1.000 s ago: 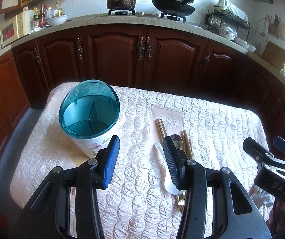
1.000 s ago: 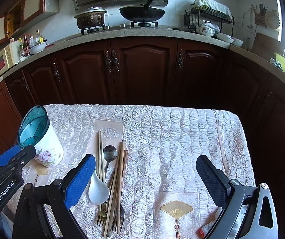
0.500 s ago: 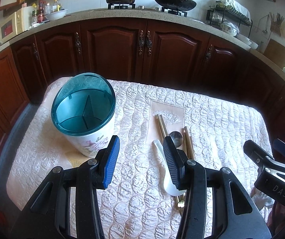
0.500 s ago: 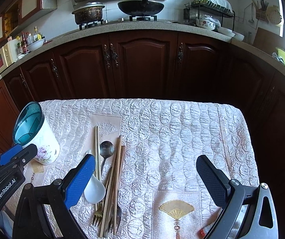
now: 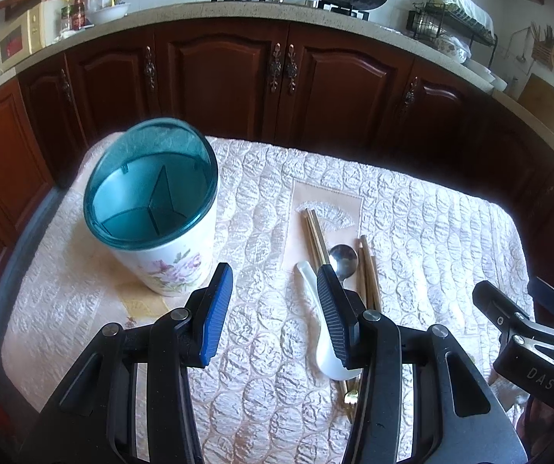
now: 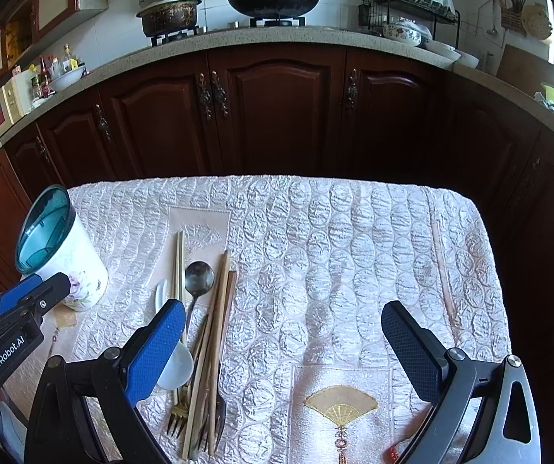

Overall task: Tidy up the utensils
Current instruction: 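Grasp the white ceramic spoon with the left tool while the right tool grasps a wooden chopstick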

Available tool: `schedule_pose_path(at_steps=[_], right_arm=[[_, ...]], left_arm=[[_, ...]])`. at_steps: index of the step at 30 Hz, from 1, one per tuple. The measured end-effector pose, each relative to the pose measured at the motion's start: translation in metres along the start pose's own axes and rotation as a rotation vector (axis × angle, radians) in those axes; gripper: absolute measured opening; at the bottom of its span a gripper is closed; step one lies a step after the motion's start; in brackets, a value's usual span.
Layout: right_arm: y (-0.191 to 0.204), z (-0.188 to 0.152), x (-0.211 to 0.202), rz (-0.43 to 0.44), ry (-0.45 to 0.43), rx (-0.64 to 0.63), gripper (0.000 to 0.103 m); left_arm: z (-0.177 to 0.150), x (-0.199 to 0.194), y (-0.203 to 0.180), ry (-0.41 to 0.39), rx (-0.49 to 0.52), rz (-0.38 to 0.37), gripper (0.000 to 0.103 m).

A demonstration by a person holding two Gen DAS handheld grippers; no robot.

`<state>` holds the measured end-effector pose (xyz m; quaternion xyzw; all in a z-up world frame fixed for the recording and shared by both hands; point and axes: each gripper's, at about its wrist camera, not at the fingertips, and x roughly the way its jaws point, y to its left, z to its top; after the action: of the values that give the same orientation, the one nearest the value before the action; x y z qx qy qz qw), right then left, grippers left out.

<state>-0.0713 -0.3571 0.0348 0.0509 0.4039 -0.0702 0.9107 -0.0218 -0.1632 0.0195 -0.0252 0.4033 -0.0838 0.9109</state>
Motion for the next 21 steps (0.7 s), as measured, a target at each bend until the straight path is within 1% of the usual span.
schedule_pose_path(at_steps=[2,5,7,9,11,13,14,15,16,20,21], right_arm=[[-0.001,-0.002,0.007,0.005,0.011,-0.004,0.101],[-0.004,-0.004,0.018,0.035,0.03,-0.015,0.101],[-0.004,-0.005,0.028,0.068,0.043,-0.024,0.098],[-0.005,-0.006,0.037,0.114,0.063,-0.021,0.087],[-0.008,-0.005,0.051,0.16,0.094,0.003,0.083],[-0.007,-0.005,0.061,0.174,0.112,0.001,0.076],[-0.006,-0.004,0.067,0.193,0.123,-0.005,0.069],[-0.005,-0.002,0.072,0.208,0.131,-0.01,0.066],[-0.003,-0.001,0.078,0.218,0.138,-0.011,0.065],[0.001,0.007,0.107,0.262,0.188,-0.008,0.055],[0.001,0.009,0.111,0.274,0.196,-0.006,0.054]], left_arm=[[-0.002,0.006,0.001,0.016,-0.007,-0.002,0.045],[-0.005,0.019,0.001,0.045,-0.019,-0.016,0.045],[-0.009,0.03,0.001,0.07,-0.037,-0.036,0.045],[-0.012,0.04,0.0,0.09,-0.049,-0.042,0.045],[-0.014,0.052,-0.001,0.111,-0.061,-0.05,0.045],[-0.016,0.065,-0.003,0.134,-0.075,-0.06,0.045],[-0.017,0.071,-0.004,0.14,-0.083,-0.065,0.044],[-0.016,0.075,-0.004,0.144,-0.087,-0.064,0.044],[-0.016,0.082,-0.006,0.153,-0.091,-0.063,0.044],[-0.014,0.103,-0.01,0.181,-0.112,-0.074,0.044],[-0.014,0.109,-0.011,0.185,-0.113,-0.072,0.044]])
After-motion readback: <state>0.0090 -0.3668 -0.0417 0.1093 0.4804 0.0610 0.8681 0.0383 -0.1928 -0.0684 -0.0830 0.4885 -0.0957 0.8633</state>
